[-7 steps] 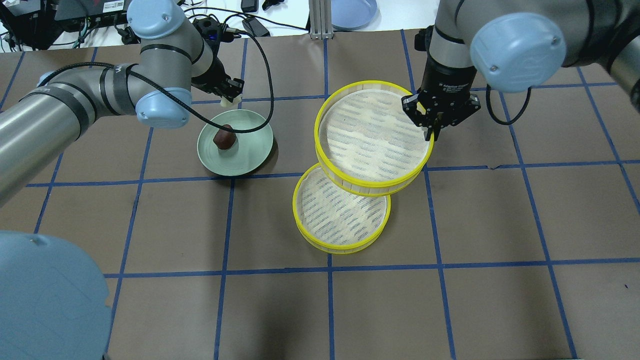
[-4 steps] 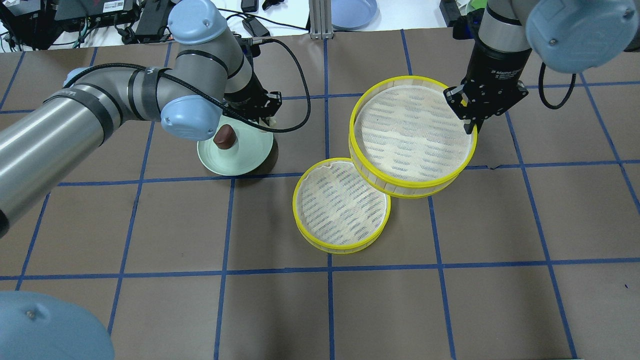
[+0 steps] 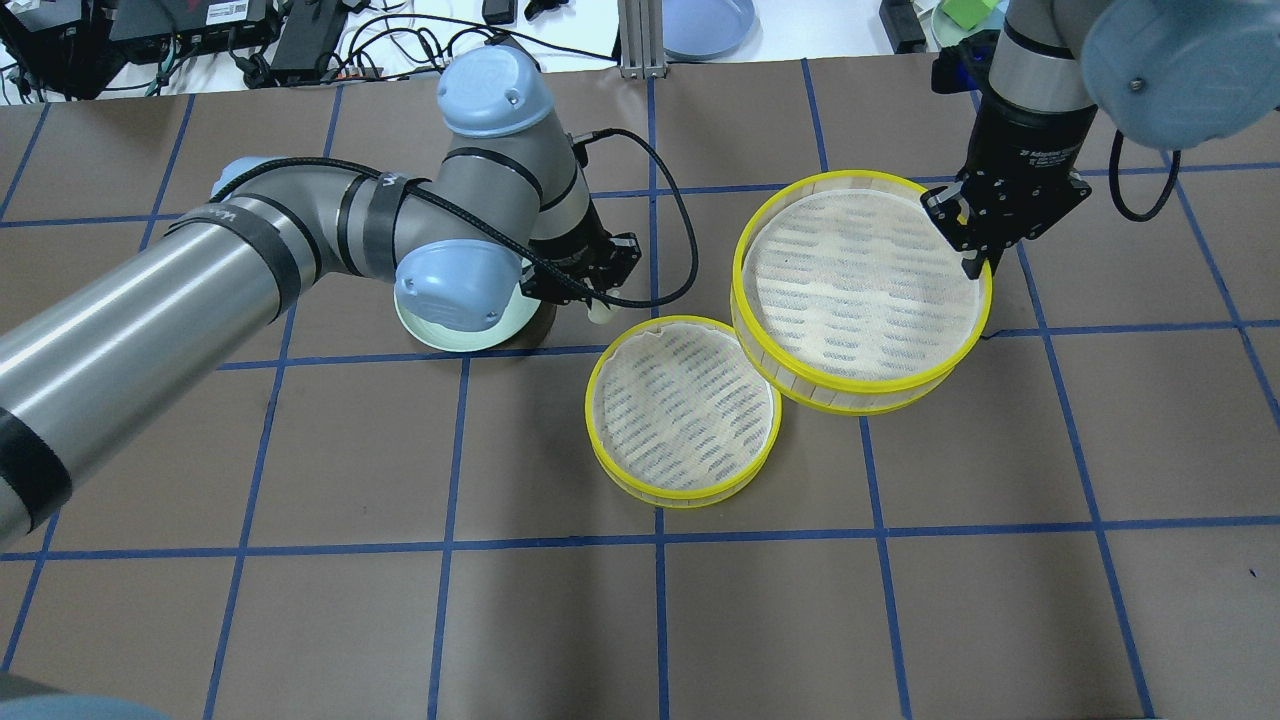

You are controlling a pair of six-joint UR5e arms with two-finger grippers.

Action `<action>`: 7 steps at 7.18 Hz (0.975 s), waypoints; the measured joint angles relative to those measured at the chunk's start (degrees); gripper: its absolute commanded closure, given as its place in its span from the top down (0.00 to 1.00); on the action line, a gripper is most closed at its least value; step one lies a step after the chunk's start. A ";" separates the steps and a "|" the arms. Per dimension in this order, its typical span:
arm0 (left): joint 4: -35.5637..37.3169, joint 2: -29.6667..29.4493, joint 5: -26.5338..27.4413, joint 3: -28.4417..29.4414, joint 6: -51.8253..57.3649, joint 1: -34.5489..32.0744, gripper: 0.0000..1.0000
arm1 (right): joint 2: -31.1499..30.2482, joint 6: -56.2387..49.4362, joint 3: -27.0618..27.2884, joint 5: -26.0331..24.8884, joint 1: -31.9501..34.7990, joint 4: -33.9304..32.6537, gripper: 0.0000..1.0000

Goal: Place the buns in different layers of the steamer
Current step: 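Carry the white bun with the left gripper into the bottom tier and release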

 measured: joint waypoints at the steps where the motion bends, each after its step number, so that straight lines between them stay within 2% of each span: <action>1: -2.39 0.71 0.05 -0.04 -1.72 -1.73 0.34 | -0.06 -0.28 0.02 -0.33 -0.22 0.02 0.00; 2: -4.64 1.30 0.04 -0.07 -3.38 -2.81 0.98 | -0.06 -0.60 0.03 -0.49 -0.35 -0.06 0.00; 7: -11.88 1.99 0.03 0.49 -9.30 -3.25 1.00 | -0.14 -2.08 0.10 0.13 -1.49 -0.01 0.00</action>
